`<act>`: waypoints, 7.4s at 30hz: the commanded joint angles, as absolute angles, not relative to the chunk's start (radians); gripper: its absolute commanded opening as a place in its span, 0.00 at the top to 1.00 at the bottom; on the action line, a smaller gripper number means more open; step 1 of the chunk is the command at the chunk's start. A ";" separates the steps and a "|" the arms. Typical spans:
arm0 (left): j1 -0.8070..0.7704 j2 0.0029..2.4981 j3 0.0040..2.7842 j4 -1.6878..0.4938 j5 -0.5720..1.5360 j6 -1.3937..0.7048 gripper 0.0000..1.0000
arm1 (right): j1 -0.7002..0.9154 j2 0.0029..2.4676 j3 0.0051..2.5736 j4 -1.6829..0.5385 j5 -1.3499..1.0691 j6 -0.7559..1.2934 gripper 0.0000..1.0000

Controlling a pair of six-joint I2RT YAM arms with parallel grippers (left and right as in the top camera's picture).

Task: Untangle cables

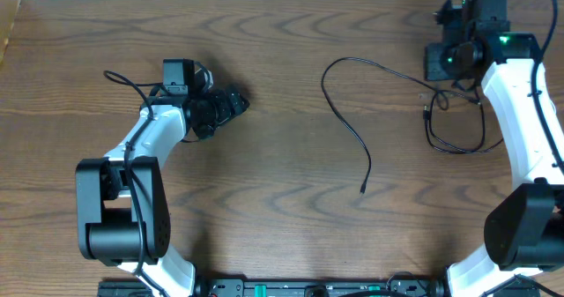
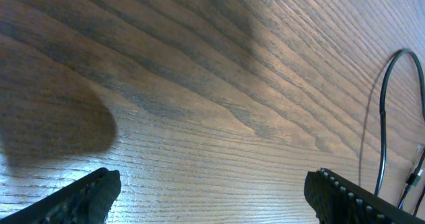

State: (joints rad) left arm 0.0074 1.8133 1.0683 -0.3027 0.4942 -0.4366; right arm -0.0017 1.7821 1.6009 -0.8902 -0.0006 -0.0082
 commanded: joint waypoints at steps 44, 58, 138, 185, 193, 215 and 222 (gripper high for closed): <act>0.010 1.826 1.069 -0.305 0.485 -0.419 0.06 | 0.308 1.781 1.082 -0.368 -0.150 -0.017 0.71; 0.010 1.826 1.069 -0.305 0.485 -0.419 0.06 | 0.327 1.781 0.905 -0.193 -0.068 -0.012 0.69; 0.010 1.814 1.070 -0.310 0.522 -0.333 0.86 | 0.121 1.673 0.888 -0.304 -0.370 -0.120 0.90; 0.010 1.814 1.070 -0.312 0.451 -0.333 0.02 | 0.133 1.571 0.888 -0.334 -0.369 -0.120 0.01; 0.010 1.814 1.070 -0.312 0.451 -0.333 0.02 | 0.133 1.477 0.888 -0.335 -0.369 -0.120 0.01; 0.010 1.814 1.070 -0.312 0.451 -0.333 0.02 | 0.132 0.835 0.888 -0.335 -0.369 -0.120 0.01; 0.010 1.814 1.070 -0.312 0.451 -0.333 0.02 | 0.133 0.731 0.888 -0.336 -0.369 -0.120 0.01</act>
State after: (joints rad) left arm 0.0074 1.8133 1.0683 -0.3099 0.4644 -0.3420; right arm 0.1287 0.7494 0.8841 -0.3332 -0.3672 -0.1211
